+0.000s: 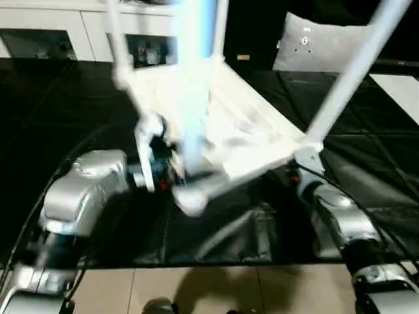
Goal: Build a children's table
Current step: Rotate table base
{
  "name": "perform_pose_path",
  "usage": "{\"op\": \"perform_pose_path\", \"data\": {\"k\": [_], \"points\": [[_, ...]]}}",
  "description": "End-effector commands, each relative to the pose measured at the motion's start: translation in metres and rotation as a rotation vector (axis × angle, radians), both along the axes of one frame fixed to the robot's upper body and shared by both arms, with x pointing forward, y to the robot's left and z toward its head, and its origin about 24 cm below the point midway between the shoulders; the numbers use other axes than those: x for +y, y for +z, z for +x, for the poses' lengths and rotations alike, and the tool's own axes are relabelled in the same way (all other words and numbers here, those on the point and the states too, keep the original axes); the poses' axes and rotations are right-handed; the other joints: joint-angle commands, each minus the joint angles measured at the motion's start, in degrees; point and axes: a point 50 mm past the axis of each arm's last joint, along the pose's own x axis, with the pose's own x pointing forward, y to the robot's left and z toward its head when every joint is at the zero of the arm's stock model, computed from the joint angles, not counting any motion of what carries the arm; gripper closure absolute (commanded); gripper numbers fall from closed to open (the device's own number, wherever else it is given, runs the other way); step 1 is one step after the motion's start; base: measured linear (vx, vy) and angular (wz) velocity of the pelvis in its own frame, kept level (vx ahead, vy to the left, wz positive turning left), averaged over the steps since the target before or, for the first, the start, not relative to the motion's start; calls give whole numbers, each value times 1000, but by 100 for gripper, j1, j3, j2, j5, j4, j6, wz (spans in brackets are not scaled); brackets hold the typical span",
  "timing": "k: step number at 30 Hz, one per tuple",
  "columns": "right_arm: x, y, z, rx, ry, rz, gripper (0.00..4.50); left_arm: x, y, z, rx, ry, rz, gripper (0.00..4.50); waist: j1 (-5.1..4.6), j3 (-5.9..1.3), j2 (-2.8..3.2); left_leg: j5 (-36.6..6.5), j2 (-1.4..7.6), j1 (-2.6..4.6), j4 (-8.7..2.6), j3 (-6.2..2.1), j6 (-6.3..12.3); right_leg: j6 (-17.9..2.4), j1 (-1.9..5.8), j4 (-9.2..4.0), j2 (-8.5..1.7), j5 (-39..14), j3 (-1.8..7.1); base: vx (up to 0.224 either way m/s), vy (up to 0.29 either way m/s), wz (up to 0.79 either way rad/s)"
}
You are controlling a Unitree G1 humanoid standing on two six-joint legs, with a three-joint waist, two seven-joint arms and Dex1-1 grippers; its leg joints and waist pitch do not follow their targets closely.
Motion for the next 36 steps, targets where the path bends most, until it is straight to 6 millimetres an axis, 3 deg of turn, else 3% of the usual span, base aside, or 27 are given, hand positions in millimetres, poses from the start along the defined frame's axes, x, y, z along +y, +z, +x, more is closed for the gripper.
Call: {"op": "perform_pose_path", "data": {"k": [1, 3, 5, 9, 10, 14, 16, 17, 18, 22, 25, 29, 32, 34, 36], "points": [[-2, 5, 2, -27, 0, 0, 0, -19, 7, -10, -18, -91, -44, 3, 12, -482, 48, -396, 538, -12, -364, -228, 144, -670, 406, -438, -819, -1180, 584, 0, 0, 0], [-2, 6, 3, -32, 4, -1, 0, -38, 9, -15, -25, -114, -73, 3, -6, -468, 34, -462, 536, -3, -364, -217, 162, -530, 403, -498, -793, -1485, 575, 0, 0, 0], [-2, 6, 3, -32, 4, -1, 0, -38, 9, -15, -25, -114, -73, 3, 2, -473, 23, -451, 529, -7, -368, -225, 183, -431, 404, -509, -776, -1591, 560, 0, 0, 0], [11, 7, 5, -47, 51, 20, 0, -63, 13, -12, -39, -71, -118, 3, -12, -481, 24, -454, 513, -4, -348, -216, 214, -313, 392, -540, -750, -1678, 543, 0, 0, 0], [19, 7, 5, -54, 91, 39, 0, -69, 14, -12, -38, -75, -134, 3, -7, -482, 50, -453, 511, -12, -349, -225, 218, -310, 395, -534, -751, -1669, 538, 0, 0, 0], [61, 8, 7, -68, 243, 107, 0, -90, 20, -14, -40, -98, -170, 3, -86, -489, 48, -466, 501, -43, -344, -242, 266, -316, 412, -541, -752, -1640, 520, 0, 0, 0], [61, 8, 7, -68, 244, 108, 0, -90, 20, -14, -40, -98, -171, 3, -117, -492, 39, -435, 507, -48, -345, -248, 291, -322, 411, -539, -744, -1582, 518, 0, 0, 0], [74, 9, 7, -73, 283, 119, 0, -94, 21, -13, -45, -83, -173, 3, -151, -500, 41, -404, 514, -46, -338, -251, 312, -376, 412, -527, -757, -1499, 525, 0, 0, 0], [75, 9, 7, -73, 285, 119, 0, -94, 21, -13, -46, -82, -174, 3, -175, -501, 55, -388, 514, -49, -335, -249, 314, -438, 411, -517, -752, -1435, 522, 0, 0, 0], [88, 11, 10, -77, 313, 125, 0, -98, 22, -9, -64, -43, -171, 3, -196, -494, 44, -411, 523, -45, -334, -247, 331, -506, 411, -518, -755, -1406, 525, 0, 0, 0], [87, 10, 11, -76, 303, 123, 0, -101, 23, -10, -59, -41, -181, 3, -189, -497, 92, -423, 551, -23, -339, -254, 310, -561, 397, -496, -763, -1329, 535, 0, 0, 0], [80, 7, 10, -70, 282, 113, 0, -105, 21, -11, -61, -30, -180, 3, -168, -507, 76, -412, 562, -21, -339, -249, 310, -706, 405, -456, -774, -1015, 555, 0, 0, 0], [68, 5, 11, -65, 222, 93, 0, -103, 18, -1, -82, 58, -145, 3, -158, -498, 85, -470, 559, -16, -344, -248, 302, -669, 407, -481, -762, -1117, 549, 0, 0, 0], [54, 4, 11, -66, 165, 76, 0, -97, 13, 13, -115, 176, -89, 3, -145, -491, 57, -494, 525, -13, -337, -238, 313, -520, 407, -519, -742, -1309, 543, 0, 0, 0], [43, 4, 11, -72, 130, 63, 0, -90, 8, 27, -149, 282, -29, 3, -121, -484, 50, -600, 489, 14, -339, -229, 308, -234, 390, -585, -732, -1774, 521, 0, 0, 0]]}}
